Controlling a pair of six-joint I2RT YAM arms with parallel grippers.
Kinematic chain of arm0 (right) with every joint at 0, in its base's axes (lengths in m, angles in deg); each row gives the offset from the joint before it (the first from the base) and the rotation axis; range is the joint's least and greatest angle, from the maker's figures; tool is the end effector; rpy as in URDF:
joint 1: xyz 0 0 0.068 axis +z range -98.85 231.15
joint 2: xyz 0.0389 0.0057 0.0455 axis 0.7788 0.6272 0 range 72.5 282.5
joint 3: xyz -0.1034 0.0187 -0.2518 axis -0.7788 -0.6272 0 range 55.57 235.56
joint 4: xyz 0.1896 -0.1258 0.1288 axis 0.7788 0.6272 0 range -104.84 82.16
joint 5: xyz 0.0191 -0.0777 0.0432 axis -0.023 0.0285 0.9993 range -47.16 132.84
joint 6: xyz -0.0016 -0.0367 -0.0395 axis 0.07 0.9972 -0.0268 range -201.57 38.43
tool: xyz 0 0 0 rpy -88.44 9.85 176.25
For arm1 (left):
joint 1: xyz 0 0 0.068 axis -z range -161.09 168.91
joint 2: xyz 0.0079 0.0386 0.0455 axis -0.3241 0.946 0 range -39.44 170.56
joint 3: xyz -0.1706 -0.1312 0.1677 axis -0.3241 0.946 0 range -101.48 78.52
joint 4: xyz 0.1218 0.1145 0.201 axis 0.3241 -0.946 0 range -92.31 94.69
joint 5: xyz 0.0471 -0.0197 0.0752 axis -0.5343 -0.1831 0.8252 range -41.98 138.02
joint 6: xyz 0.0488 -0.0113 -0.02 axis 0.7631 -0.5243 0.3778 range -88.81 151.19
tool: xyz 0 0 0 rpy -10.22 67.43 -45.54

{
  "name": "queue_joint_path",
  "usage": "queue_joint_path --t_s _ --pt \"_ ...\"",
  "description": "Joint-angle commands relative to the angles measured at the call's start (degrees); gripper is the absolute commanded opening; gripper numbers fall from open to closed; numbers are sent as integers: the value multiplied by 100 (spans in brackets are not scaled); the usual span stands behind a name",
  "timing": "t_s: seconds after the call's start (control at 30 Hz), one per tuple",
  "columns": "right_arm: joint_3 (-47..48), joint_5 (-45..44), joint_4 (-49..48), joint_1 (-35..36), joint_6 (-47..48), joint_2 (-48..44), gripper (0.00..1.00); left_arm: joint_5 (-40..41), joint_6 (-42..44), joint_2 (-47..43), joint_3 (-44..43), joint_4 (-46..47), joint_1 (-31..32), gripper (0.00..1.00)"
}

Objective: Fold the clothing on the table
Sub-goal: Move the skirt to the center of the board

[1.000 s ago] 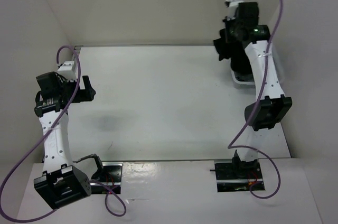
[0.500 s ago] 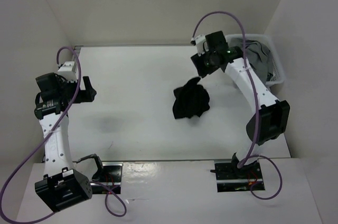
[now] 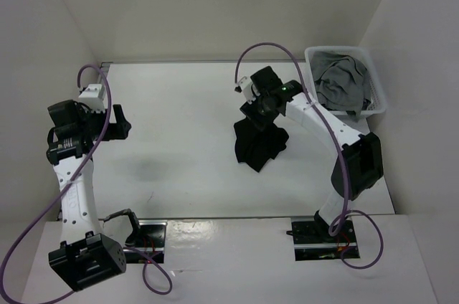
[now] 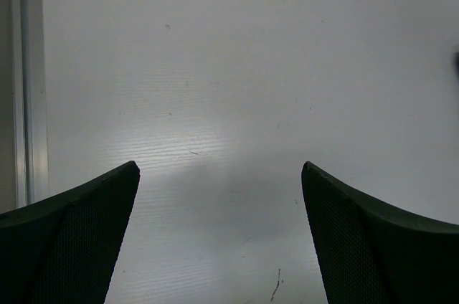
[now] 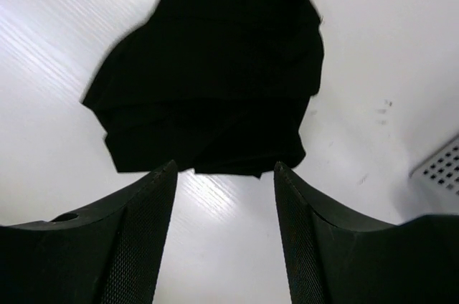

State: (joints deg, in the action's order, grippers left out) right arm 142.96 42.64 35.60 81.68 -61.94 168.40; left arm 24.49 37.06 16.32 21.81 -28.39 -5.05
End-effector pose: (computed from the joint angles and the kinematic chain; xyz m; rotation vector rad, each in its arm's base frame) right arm 0.3058 0.1801 0.3053 -1.1013 2.3563 0.0640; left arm 0.1937 0.0705 0.3391 -0.0899 2.0806 -0.1219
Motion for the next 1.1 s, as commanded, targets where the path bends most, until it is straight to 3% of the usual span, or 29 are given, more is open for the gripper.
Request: queue_joint_path --t_s 0.0,0.2,0.5,0.57,0.73,0.83,0.9,1.07 --pt "-564 -611 -314 173 102 -28 61 -187 81 -136 63 30 -38 100" --pt "-1453 -1244 -1228 173 -82 280 57 -187 81 -136 63 30 -38 100" --pt "-1209 -1148 -1607 -19 -188 570 57 -187 134 -136 63 30 -38 100" --pt "-1059 -930 -1659 -282 -258 570 57 -187 134 -136 63 30 -38 100" --pt "-50 589 -1090 -1442 -460 825 57 -494 379 -22 125 -75 -38 100" --pt "207 1443 -738 -2032 -514 931 57 -750 617 337 -41 -285 356 100" --pt "34 1655 -737 -2173 -514 783 58 -417 731 785 -471 -514 1137 100" --pt "-460 1972 -790 -2104 -382 474 59 -82 898 1585 -1044 -700 2254 100"
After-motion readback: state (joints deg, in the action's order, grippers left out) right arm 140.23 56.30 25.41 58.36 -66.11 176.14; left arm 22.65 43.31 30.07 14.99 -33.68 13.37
